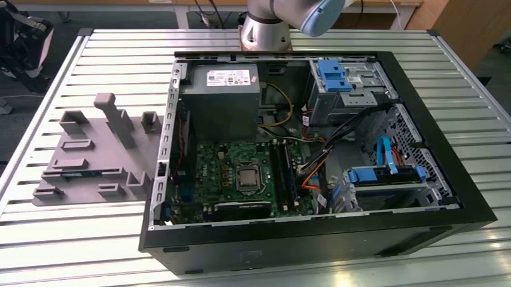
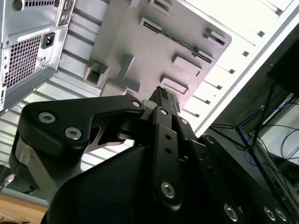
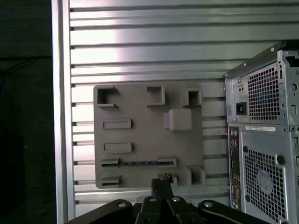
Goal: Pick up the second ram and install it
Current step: 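Pick up the second ram and move it above second insertion slot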
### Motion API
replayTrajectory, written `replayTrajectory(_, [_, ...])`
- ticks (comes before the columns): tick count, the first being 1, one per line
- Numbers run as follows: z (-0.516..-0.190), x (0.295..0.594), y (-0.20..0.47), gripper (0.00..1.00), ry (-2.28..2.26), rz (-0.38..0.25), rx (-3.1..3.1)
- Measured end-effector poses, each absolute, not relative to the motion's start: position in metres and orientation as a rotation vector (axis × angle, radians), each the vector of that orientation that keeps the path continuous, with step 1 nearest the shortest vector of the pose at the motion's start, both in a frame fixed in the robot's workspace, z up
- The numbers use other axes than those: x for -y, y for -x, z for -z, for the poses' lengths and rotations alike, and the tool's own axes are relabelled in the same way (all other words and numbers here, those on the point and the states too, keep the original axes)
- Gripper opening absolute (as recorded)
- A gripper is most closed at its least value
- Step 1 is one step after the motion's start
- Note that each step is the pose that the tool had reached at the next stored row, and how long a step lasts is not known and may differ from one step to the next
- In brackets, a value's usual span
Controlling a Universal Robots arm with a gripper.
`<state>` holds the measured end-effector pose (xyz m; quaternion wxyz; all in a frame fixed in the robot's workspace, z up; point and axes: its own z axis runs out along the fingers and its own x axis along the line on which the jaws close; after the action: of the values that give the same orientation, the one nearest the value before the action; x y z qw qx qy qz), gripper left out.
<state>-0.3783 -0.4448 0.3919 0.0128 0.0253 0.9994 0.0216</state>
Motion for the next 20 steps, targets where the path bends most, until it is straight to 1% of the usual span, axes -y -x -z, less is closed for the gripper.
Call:
replayTrajectory(7, [-0.3915,0.4448,0.3786,0.11,0.089,-0.065,-3.116])
replayTrajectory(13, [-0.3912,0.4448,0.3789,0.11,0.193,-0.045,-3.117])
replayTrajectory(20, [-0.3893,0.4448,0.3799,0.11,0.303,-0.046,-3.113])
